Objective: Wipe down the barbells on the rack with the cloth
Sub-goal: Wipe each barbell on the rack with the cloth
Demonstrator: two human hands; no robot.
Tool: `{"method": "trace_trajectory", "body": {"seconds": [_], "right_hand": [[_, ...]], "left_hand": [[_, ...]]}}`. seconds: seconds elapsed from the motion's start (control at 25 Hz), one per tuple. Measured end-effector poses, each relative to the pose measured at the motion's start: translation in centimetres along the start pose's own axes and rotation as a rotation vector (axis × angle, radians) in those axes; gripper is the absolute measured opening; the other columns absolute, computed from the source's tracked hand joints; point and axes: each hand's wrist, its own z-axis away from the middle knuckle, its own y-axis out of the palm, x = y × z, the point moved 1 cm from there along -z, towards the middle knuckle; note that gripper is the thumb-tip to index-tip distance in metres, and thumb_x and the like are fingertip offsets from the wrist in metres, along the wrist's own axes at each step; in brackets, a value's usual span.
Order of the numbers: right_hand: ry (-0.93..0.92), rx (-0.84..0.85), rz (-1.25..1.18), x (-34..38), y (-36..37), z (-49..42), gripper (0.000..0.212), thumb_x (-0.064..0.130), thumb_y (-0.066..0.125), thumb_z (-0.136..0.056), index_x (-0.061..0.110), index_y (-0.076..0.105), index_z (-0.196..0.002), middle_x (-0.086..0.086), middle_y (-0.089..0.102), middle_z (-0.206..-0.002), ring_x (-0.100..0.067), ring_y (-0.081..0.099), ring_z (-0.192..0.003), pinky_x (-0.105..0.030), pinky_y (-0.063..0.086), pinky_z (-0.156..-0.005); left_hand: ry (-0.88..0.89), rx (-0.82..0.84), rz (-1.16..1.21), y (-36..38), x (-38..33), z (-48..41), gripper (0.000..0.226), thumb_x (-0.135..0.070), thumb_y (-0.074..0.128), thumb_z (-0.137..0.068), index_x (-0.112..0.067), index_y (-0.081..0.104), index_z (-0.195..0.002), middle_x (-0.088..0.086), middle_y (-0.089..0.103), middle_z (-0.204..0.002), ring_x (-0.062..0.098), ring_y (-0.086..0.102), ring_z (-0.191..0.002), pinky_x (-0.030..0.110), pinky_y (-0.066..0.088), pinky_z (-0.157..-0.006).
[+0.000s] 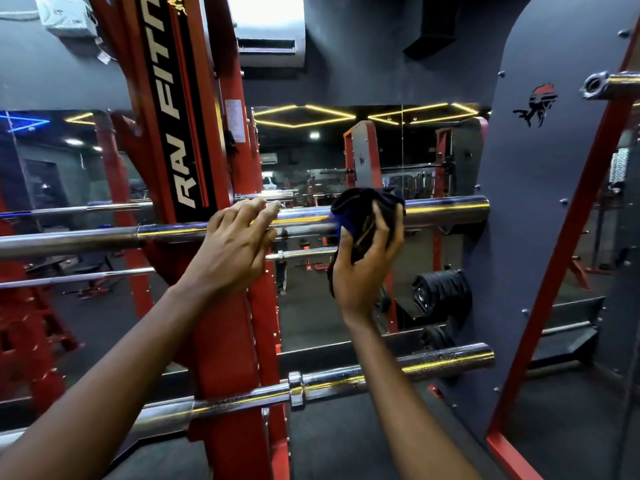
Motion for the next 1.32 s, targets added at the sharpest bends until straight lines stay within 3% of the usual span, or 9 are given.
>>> {"method": "trace_trajectory", "body": {"seconds": [0.2,0.32,0.44,0.64,0.8,0.92,1.08,1.2,1.32], "right_hand": [[0.664,-0.315,-0.400,2.2,2.4,1.3,0.045,0.024,0.059,-0.104,0.002,0.049,-0.141,-0.005,0.052,-0.137,-0.008,0.055,-0.117,-0.008,0.040,-0.103],[1.003,-0.136,-0.726,0.3,4.6,1.0,0.061,0.056,0.057,-0.088,0.004,0.067,-0.117,-0.012,0.071,-0.123,-0.031,0.069,-0.116,-0.043,0.051,-0.108],[1.154,0.107,-1.077,1.7,5.8,1.5,0.058,0.048,0.031,-0.099,0.004,0.068,-0.109,-0.019,0.072,-0.111,-0.033,0.068,-0.107,-0.037,0.052,-0.099],[1.163,0.302,-1.004,2.3,6.0,2.8,0.066,0.043,0.049,-0.083,0.004,0.056,-0.136,-0.022,0.058,-0.128,-0.033,0.053,-0.122,-0.044,0.033,-0.121],[1.072,0.398,-0.592,-0.6,2.9,0.6,0.023,0.027,0.051,-0.097,0.014,0.067,-0.087,-0.010,0.066,-0.095,-0.024,0.059,-0.090,-0.039,0.049,-0.091],[0.917,0.460,-0.163,-2.6,-1.8,-1.8,0.033,0.019,0.054,-0.099,0.020,0.061,-0.068,0.008,0.059,-0.058,-0.008,0.053,-0.060,-0.021,0.044,-0.063],[0.658,0.515,0.177,-4.7,-7.0,-2.8,0.018,0.034,0.063,-0.088,0.021,0.060,-0.077,0.003,0.060,-0.072,-0.016,0.057,-0.073,-0.034,0.045,-0.074],[0.464,0.636,0.486,-7.1,-10.1,-1.8,0.020,0.031,0.067,-0.089,0.015,0.067,-0.101,-0.005,0.069,-0.093,-0.026,0.062,-0.090,-0.035,0.046,-0.079],[0.306,0.768,0.691,-9.5,-12.9,-0.2,0.035,0.026,0.070,-0.086,0.018,0.067,-0.120,-0.012,0.065,-0.117,-0.033,0.063,-0.112,-0.039,0.051,-0.094]], "left_hand": [[-0.081,-0.003,0.069,0.4,-0.7,0.2,0.052,-0.038,0.031,-0.102,-0.027,0.040,-0.152,0.004,0.044,-0.147,0.026,0.040,-0.136,0.041,0.020,-0.114],[-0.115,0.022,0.238,0.0,-0.4,0.1,0.056,-0.046,0.022,-0.101,-0.034,0.043,-0.151,-0.005,0.041,-0.152,0.016,0.033,-0.143,0.037,0.013,-0.119],[-0.154,0.031,0.413,-0.5,-0.3,0.0,0.061,-0.052,0.016,-0.099,-0.036,0.046,-0.149,-0.013,0.039,-0.155,0.005,0.025,-0.147,0.038,0.007,-0.122],[-0.192,0.032,0.406,-0.6,-0.9,0.2,0.062,-0.056,0.015,-0.099,-0.038,0.044,-0.150,-0.012,0.037,-0.155,0.006,0.022,-0.148,0.030,-0.002,-0.121],[-0.262,0.095,0.302,-0.7,-2.8,0.6,0.065,-0.060,0.019,-0.099,-0.035,0.028,-0.158,-0.003,0.016,-0.167,0.013,-0.001,-0.155,0.040,-0.012,-0.123],[-0.193,-0.057,0.164,0.0,-5.4,2.3,0.064,-0.051,0.029,-0.102,-0.025,0.025,-0.160,0.004,0.008,-0.170,0.019,-0.009,-0.157,0.048,-0.009,-0.125],[0.130,-0.150,0.275,3.6,-9.5,6.5,0.054,-0.027,0.046,-0.100,-0.016,0.043,-0.153,0.010,0.024,-0.166,0.025,0.013,-0.156,0.046,0.011,-0.126],[0.113,0.076,0.376,7.8,-11.5,8.9,0.051,-0.027,0.047,-0.098,-0.018,0.049,-0.148,0.008,0.035,-0.162,0.023,0.026,-0.151,0.042,0.024,-0.122],[-0.040,0.464,0.434,11.8,-12.3,10.6,0.054,-0.041,0.037,-0.103,-0.021,0.038,-0.154,0.006,0.029,-0.164,0.022,0.021,-0.152,0.038,0.016,-0.123]]}}
